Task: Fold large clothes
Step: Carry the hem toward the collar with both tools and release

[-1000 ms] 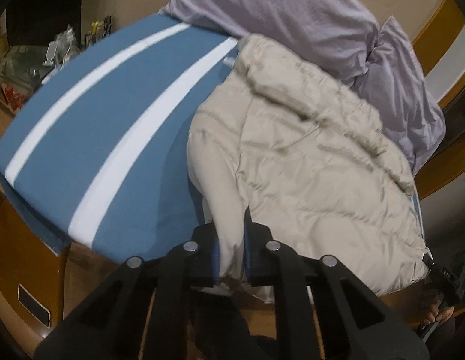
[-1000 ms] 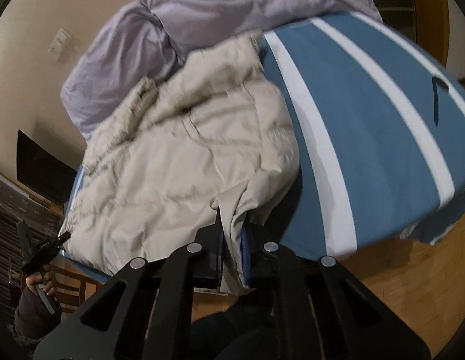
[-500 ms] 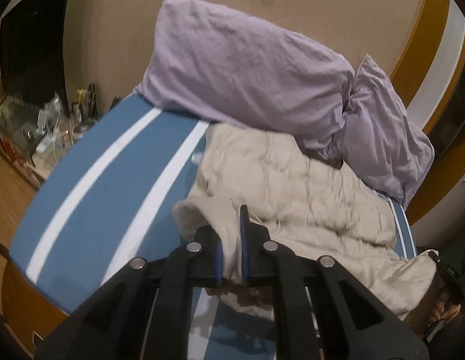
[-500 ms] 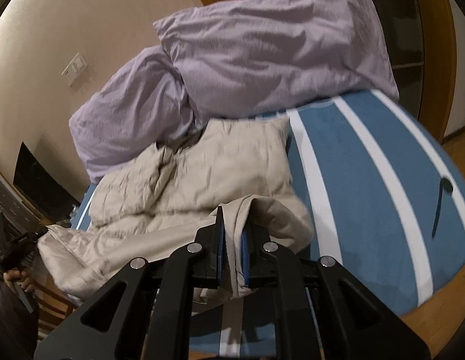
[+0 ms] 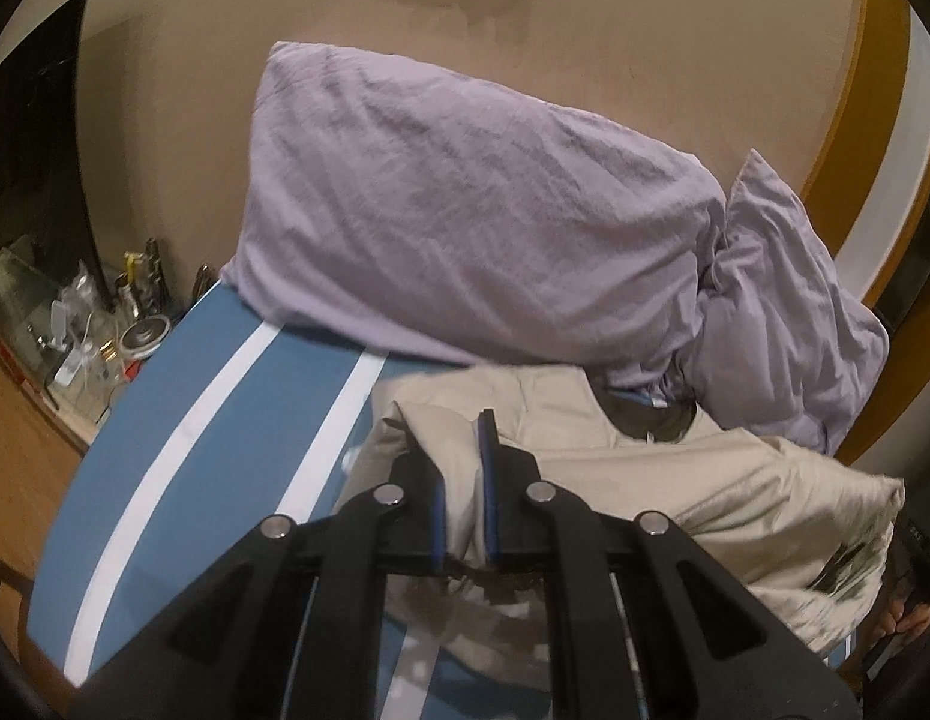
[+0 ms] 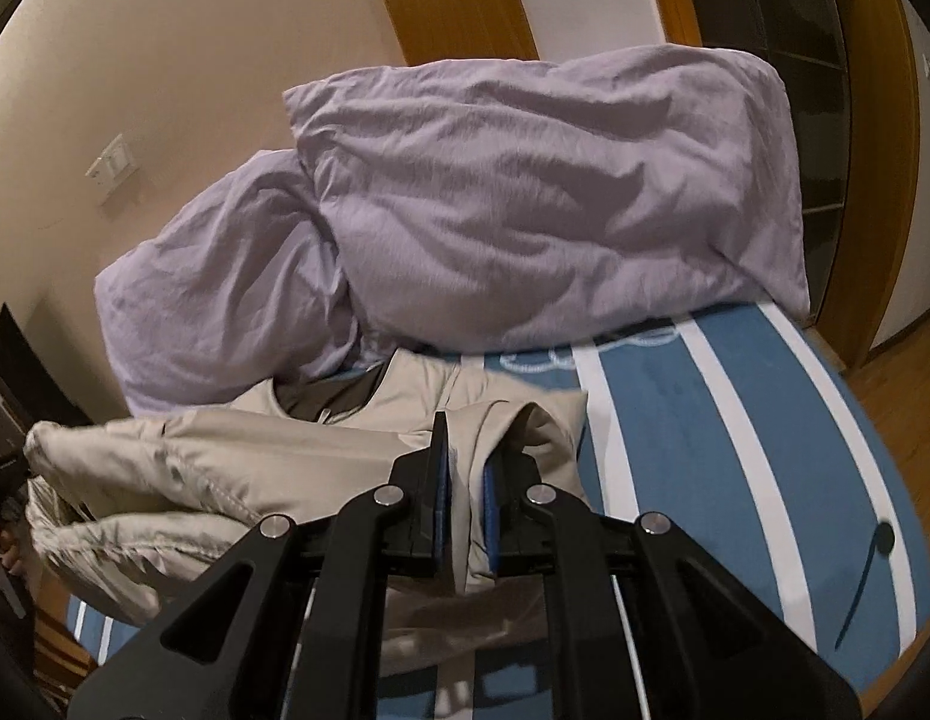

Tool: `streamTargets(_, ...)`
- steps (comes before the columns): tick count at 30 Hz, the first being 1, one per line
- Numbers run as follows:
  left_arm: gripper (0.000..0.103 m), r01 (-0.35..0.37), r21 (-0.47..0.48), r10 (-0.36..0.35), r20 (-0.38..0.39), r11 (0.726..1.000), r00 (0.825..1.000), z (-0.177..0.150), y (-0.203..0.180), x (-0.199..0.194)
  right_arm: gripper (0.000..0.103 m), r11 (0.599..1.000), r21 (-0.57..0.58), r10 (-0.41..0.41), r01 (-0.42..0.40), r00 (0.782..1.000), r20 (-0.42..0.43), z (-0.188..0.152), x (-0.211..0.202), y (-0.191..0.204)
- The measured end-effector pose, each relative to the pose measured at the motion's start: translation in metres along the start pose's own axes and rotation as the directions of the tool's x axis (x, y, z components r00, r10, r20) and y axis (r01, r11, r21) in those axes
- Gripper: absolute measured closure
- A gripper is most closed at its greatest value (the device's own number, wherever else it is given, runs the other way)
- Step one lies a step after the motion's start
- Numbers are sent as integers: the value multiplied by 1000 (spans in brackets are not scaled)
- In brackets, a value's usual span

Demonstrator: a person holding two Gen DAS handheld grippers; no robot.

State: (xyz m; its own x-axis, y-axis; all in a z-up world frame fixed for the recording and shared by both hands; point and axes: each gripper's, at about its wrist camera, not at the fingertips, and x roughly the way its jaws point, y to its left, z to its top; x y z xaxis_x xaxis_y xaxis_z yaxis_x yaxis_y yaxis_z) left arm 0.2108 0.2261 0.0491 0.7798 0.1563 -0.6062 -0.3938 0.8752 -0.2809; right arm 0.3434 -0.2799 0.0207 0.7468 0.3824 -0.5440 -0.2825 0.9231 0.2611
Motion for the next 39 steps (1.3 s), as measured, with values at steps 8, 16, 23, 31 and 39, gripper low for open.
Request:
streamTargets(8, 93, -16, 3, 16, -37, 1000, 999, 37, -9, 64, 93, 998, 3, -70, 70, 996, -46, 30, 69, 0)
streamTargets(16, 93, -42, 30, 45, -114, 999, 992, 56, -18, 143, 93, 990, 38, -126, 133, 981, -146, 39, 142, -15)
streamTargets(23, 92, -81, 19, 83, -198, 997, 977, 54, -14, 212, 93, 984, 73, -138, 160, 960, -242, 34, 203, -31)
streamTargets(31, 86, -128, -6, 123, -235, 992, 964, 42, -8, 251, 89, 972, 195, -62, 128, 947, -316, 34, 231, -50)
streamTargets(39, 39, -163, 0, 160, -193, 987, 968, 50, -9, 230, 45, 938, 318, -63, 141, 968, -243, 51, 193, -64)
